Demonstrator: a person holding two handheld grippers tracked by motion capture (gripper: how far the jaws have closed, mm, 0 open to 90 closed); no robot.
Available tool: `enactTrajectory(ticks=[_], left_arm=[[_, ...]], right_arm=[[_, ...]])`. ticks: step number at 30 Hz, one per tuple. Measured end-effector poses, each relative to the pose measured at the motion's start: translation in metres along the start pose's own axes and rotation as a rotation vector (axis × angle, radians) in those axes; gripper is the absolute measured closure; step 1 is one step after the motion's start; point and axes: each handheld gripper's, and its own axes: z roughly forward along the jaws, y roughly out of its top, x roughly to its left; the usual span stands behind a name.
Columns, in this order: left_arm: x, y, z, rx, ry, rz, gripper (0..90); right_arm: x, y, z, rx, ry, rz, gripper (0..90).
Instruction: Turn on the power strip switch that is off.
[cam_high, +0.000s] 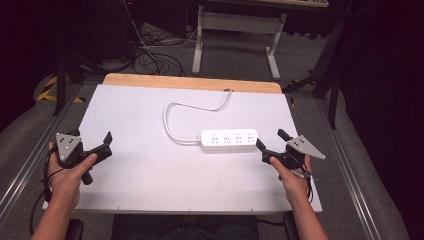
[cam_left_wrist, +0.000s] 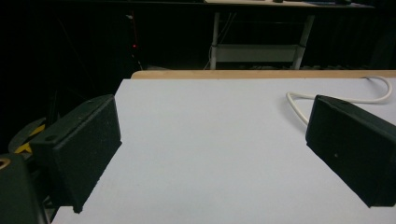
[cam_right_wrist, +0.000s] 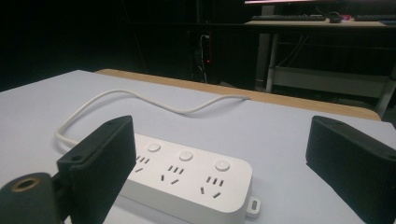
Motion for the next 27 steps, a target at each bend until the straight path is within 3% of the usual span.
enactTrajectory(ticks=[9,13,20,27], left_arm=[[-0.0019,0.0,0.0028,0.003,-0.014,0.0,4.8],[-0.0024,0.0002,0.004,0.008,-0.018,0.008,4.9],[-0.0026,0.0004,0.005,0.008,-0.016,0.004,4.8],[-0.0032,0.0006,0.0052,0.011,-0.024,0.007,4.9]], right_arm=[[0.0009,-0.0008,-0.0019,0.003,0.0,0.0,10.2],[0.0016,-0.0017,-0.002,0.012,0.001,-0.008,22.0],[0.0005,-0.0012,-0.0048,0.009,0.0,-0.028,31.8],[-0.0009,-0.0008,-0.0064,0.0,-0.018,-0.017,42.3]])
